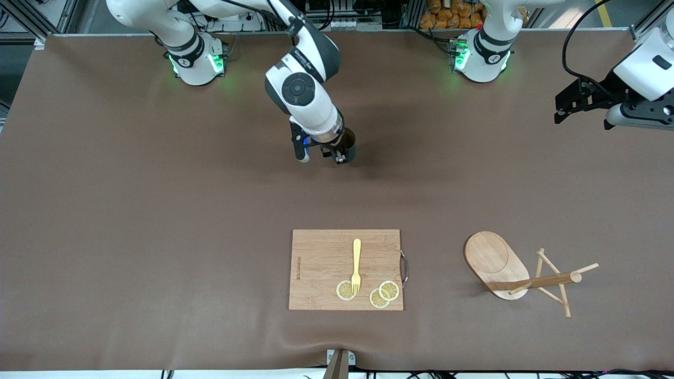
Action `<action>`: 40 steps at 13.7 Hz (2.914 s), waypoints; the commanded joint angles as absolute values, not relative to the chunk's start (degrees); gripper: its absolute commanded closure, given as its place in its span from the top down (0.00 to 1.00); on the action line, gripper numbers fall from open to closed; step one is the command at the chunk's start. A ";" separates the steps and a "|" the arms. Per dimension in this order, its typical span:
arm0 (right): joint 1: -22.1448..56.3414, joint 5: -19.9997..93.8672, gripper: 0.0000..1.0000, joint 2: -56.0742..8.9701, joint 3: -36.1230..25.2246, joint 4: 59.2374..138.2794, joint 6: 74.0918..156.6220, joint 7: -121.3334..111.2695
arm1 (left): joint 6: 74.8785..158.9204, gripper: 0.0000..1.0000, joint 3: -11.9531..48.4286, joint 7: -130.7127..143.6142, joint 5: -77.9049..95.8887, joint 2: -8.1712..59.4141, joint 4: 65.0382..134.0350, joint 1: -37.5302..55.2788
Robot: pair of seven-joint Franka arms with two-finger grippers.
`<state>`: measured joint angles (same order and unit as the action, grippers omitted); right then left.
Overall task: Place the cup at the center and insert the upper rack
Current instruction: 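Carry the teal mug with the right gripper to the table center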
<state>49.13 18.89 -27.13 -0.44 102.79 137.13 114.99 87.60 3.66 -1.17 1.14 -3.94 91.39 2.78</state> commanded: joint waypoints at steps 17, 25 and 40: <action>50.01 13.62 0.00 -37.88 -1.41 90.79 138.78 118.92 | 86.66 1.00 3.87 -1.93 2.20 -3.60 90.44 2.29; 50.27 12.92 0.00 -38.93 -1.41 90.18 138.69 118.83 | 86.66 1.00 3.78 -1.93 2.20 -3.60 90.44 2.20; 49.75 11.95 0.42 -39.37 -1.32 89.91 138.78 118.48 | 86.66 1.00 3.87 -2.02 2.20 -3.60 90.44 2.29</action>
<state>49.64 13.43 -38.11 -1.14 91.61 138.67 116.59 87.60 3.64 -1.18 1.15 -3.93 91.39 2.77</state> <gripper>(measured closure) 0.965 0.000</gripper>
